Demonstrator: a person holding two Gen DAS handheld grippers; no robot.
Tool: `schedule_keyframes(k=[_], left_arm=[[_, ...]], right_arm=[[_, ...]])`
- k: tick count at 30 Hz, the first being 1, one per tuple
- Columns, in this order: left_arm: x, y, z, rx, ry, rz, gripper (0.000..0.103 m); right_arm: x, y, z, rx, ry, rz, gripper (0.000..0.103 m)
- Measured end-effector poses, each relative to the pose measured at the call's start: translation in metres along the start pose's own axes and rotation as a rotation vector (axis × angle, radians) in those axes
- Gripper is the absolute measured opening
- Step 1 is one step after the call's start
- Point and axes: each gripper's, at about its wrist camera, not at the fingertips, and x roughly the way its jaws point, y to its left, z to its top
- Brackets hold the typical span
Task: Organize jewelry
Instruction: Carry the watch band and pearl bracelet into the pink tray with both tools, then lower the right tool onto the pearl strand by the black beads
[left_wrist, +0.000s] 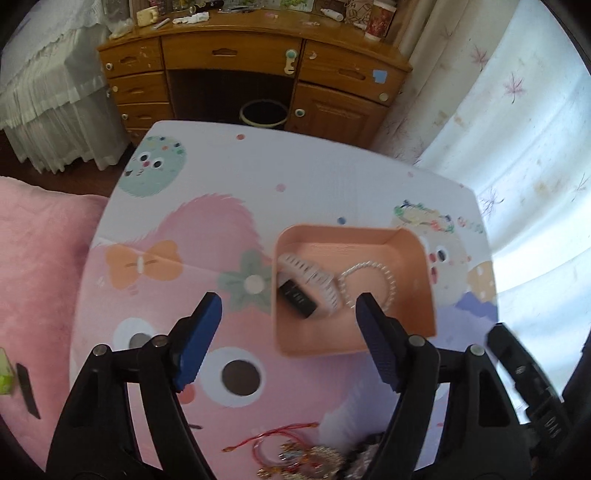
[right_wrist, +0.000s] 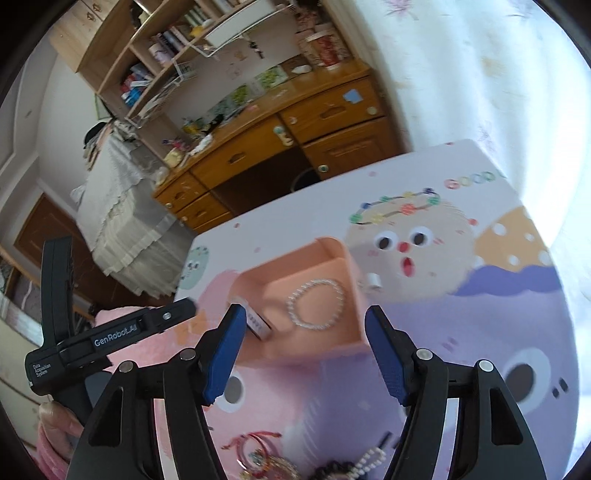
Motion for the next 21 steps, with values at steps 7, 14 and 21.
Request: schedule_keyframes(k=[7,14,21], left_arm=[[-0.005,0.024,-0.049,0.092,0.055,-0.019,0.073],[0.001,0.042,-0.107,0.129,0.187,-0.029,0.073],[0.003,0.033,-0.156,0.213,0.244,-0.080,0.073]], right_arm=[[-0.033,-0.012,-0.054,-0.128,-0.013,-0.146,0.068],[-0.058,-0.001,-0.118,-0.318,0.002,-0.194,0.068],[-0.065,0.020,-0.181,-0.550,0.031,-0.177,0.071]])
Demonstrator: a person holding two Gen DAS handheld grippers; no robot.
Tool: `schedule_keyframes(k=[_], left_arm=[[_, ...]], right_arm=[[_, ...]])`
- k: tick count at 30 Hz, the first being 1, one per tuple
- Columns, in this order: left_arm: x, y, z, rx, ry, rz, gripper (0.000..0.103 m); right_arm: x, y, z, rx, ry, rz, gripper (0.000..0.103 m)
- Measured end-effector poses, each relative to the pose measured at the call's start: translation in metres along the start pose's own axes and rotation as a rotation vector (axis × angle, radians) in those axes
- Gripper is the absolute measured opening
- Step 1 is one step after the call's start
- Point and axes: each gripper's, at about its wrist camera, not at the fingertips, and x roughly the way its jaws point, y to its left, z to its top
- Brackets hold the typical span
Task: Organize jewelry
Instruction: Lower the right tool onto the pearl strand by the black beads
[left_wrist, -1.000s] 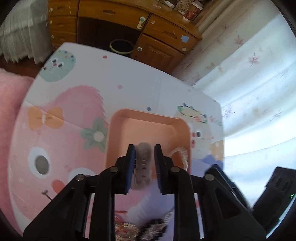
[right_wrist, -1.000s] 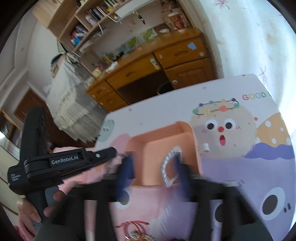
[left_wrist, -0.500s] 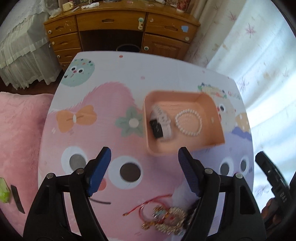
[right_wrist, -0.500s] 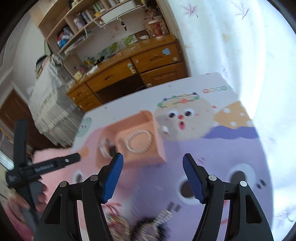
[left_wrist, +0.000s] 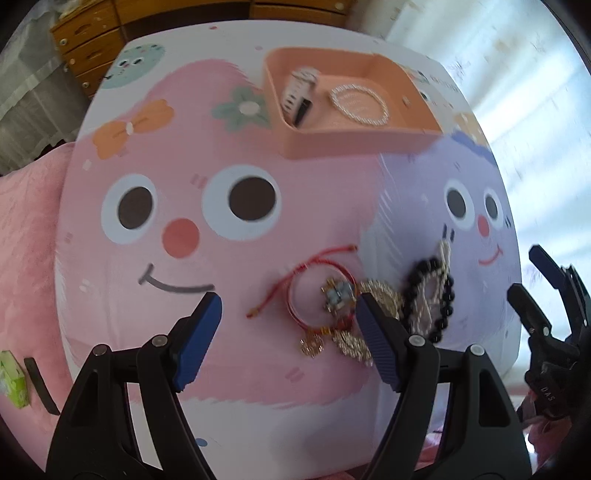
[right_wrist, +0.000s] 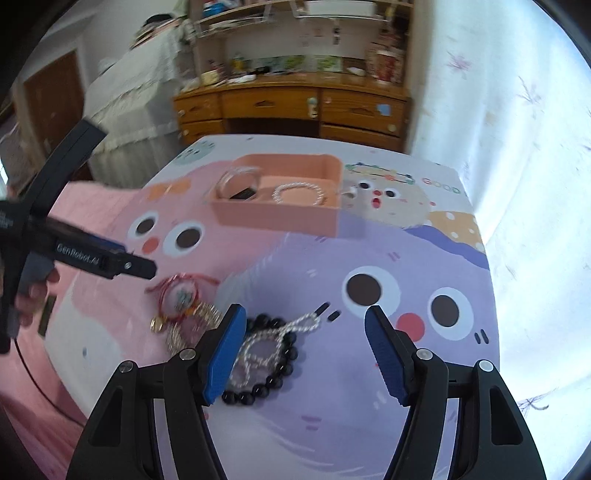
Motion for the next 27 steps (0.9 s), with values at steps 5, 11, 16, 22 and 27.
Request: schedule_keyframes(k=[5,11,16,22,27], left_arm=[[0.013,-0.013,-0.014,-0.025,0.002,-0.041,0.073],[0.030,-0.021,-0.020,-0.092,-0.036,-0.027,0.073],[0.034,-0.035,-0.020,-0.036,-0.113,0.050,0.073],[0.045,-0.036,-0.020,-0.083,-0.111,0.077,0.073],[0.052,-0.036,-0.023,-0.090,-0.132,0.099,0.073]], right_arm=[[0.006,0.028,-0.024,-0.111,0.024,0.023,0.082],[0.026,0.049,-0.044,-0.214,0.086,0.038,0.082],[0.045,0.053,-0.054,-0.286,0.129,0.054,0.084],[0.062,0.032,-0.050,-0.167,0.135,0.116,0.084],[0.078,0.003,-0.033,-0.008,0.113,0.166,0.084]])
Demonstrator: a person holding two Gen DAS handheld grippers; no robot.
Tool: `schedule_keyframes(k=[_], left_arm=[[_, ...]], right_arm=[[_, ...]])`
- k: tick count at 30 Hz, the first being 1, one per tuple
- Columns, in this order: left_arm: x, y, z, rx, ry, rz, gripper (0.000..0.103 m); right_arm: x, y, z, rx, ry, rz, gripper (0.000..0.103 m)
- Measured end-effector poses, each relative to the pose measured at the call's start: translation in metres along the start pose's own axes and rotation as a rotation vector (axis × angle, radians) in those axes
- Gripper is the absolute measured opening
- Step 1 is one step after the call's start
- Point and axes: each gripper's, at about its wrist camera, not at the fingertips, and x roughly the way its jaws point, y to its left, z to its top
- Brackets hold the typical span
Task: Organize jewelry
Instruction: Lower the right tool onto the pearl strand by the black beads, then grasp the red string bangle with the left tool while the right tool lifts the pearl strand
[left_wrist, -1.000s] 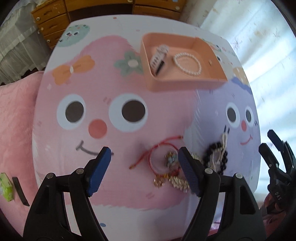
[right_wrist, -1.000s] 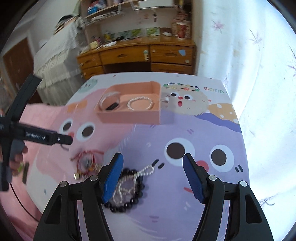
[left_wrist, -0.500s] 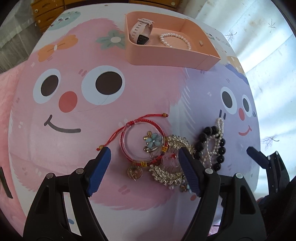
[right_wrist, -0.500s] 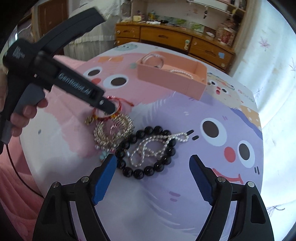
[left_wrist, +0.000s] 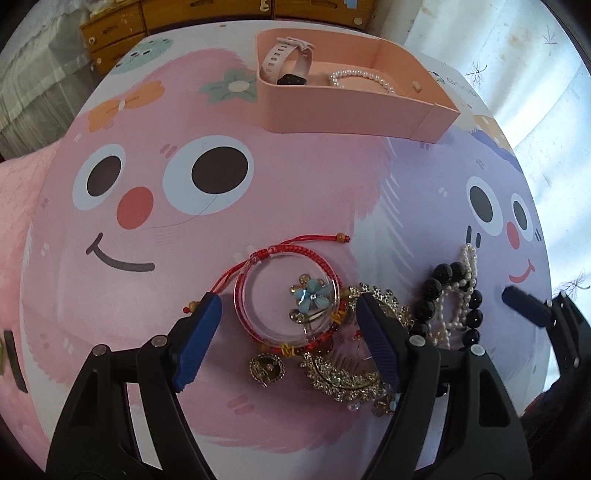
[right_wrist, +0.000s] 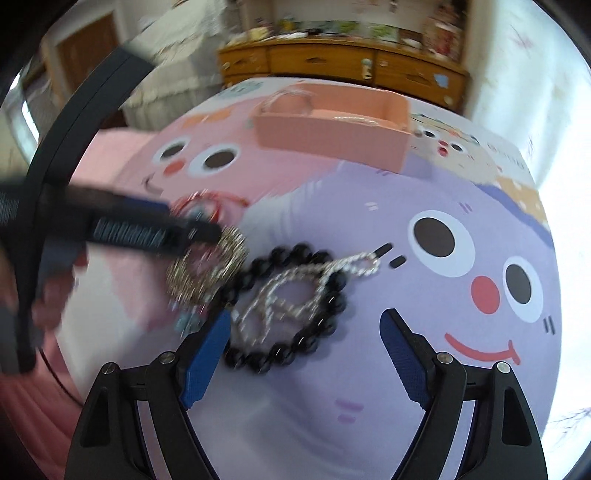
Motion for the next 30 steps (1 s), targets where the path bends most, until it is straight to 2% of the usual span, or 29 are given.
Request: schedule_keyframes(k=[3,5,7,10,11,14,16,17,24,30], left_arm=[[0.001,-0.002,-0.002,0.006,-0.026,0.015,0.072],[0.001,-0.002,-0.003,0.002,-0.037,0.018,0.072],[0.000,-0.002,-0.004,-0.002,-0.051,0.023,0.070],[-0.003,-0.003,-0.006,-0.002,-0.074,0.022,0.061],[-0.003,-0.004,-0.007,-0.002,-0.074,0.023,0.060],[-0.005,-0.003,-0.008,-0.019,-0.086,0.022,0.060],[-0.005,-0.003,-0.008,-0.023,-0.090,0.022,0.060],[-0.005,-0.002,-0.009,-0.023,-0.090,0.021,0.059],[-0.007,0.002,-0.010,-0.037,-0.095,0.018,0.059],[-0.017,0.007,-0.012,-0.035,-0.126,0.023,0.059]], right_arm=[[0.009,-0.013,0.012,0.067,-0.007,0.018,0.078],[0.017,-0.017,0.017,0.096,0.002,0.029,0.068],[0.021,-0.017,0.020,0.093,0.014,0.038,0.061],[0.023,-0.015,0.024,0.069,0.012,0.040,0.051],[0.023,-0.015,0.024,0.067,0.013,0.044,0.045],[0.027,-0.018,0.027,0.084,0.007,0.047,0.035],[0.030,-0.020,0.030,0.101,0.006,0.067,0.032],[0.029,-0.020,0.030,0.103,0.006,0.074,0.026],[0.018,-0.023,0.027,0.113,-0.014,0.076,0.017],[0.010,-0.022,0.031,0.116,-0.039,0.075,0.002]])
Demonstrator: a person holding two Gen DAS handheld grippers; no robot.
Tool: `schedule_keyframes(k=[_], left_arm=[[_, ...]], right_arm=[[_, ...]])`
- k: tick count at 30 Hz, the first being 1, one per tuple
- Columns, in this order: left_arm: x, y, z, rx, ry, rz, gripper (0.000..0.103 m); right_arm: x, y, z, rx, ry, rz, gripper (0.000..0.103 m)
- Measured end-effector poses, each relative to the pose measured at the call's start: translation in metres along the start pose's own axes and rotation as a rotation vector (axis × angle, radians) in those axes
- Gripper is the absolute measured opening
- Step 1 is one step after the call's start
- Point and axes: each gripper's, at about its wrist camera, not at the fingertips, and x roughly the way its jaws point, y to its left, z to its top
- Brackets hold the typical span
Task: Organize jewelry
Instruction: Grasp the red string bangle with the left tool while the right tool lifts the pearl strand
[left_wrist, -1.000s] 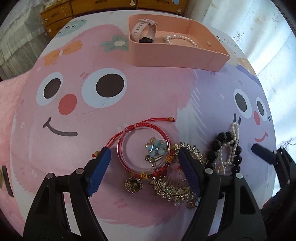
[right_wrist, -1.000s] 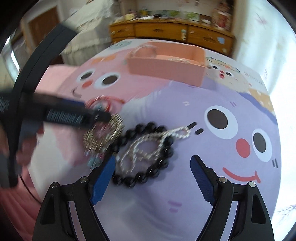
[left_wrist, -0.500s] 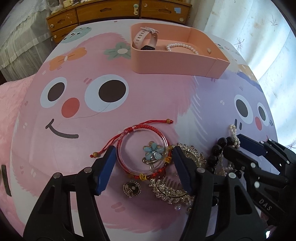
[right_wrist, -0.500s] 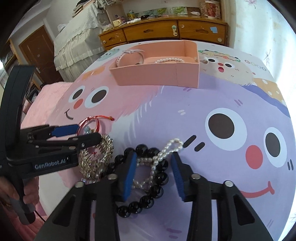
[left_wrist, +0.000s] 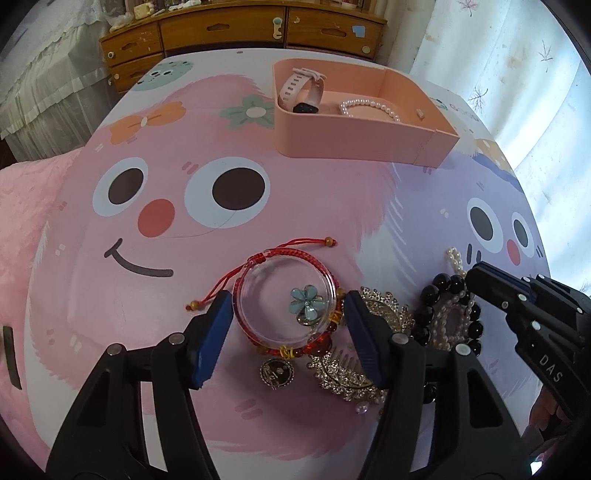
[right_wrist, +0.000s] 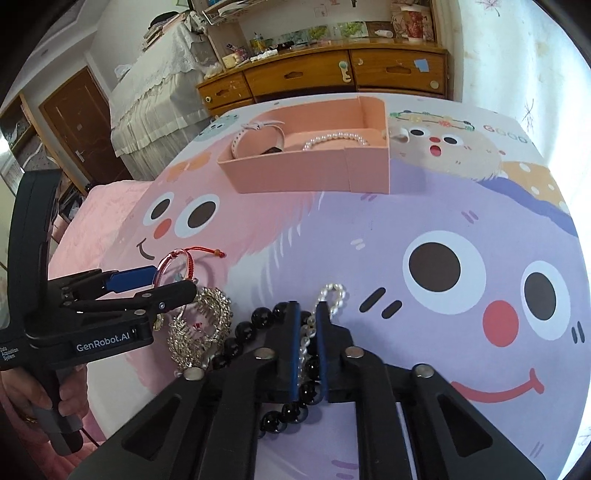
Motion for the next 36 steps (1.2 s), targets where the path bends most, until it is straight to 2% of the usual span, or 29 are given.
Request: schedule_keyframes(k=[4,7,12,14,19,22,27,29,36], left_arm=[[-0.005,0.002,0.000,0.009,-0.008,0.001,0.059],[-0.011,0.003,0.000,0.021,-0.024,0.001,0.059],[-0.020,0.003,-0.001,0.043,-0.038,-0.002,0.059],[-0.023,0.003,-0.001,0.045,-0.042,-0.001,0.059],[-0.028,0.004,-0.002,0.040,-0.051,-0.007,0.059],[-0.029,0.008,-0.002,0.025,-0.054,-0.004,0.059],[-0.032,0.016,0.001,0.009,-0.062,0.000,0.059],[-0.033,0.018,0.002,0.005,-0.066,0.001,0.059],[-0.036,0.022,0.009,0.009,-0.073,-0.015,0.059]], right_arm=[[0.000,0.000,0.001,0.021,0.007,-0.048,0.002],[0.000,-0.006,0.000,0.097,0.019,-0.036,0.003],[0.003,-0.016,-0.002,0.193,0.053,-0.022,0.019],[0.004,-0.018,-0.002,0.207,0.056,-0.022,0.022],[0.012,-0.012,-0.001,0.197,0.089,-0.013,0.022],[0.013,-0.006,0.001,0.189,0.079,-0.033,0.021],[0.012,-0.005,0.001,0.209,0.054,-0.017,0.016],[0.009,-0.005,0.003,0.201,0.035,-0.016,0.008],[0.004,-0.008,0.008,0.231,0.016,-0.012,0.003]])
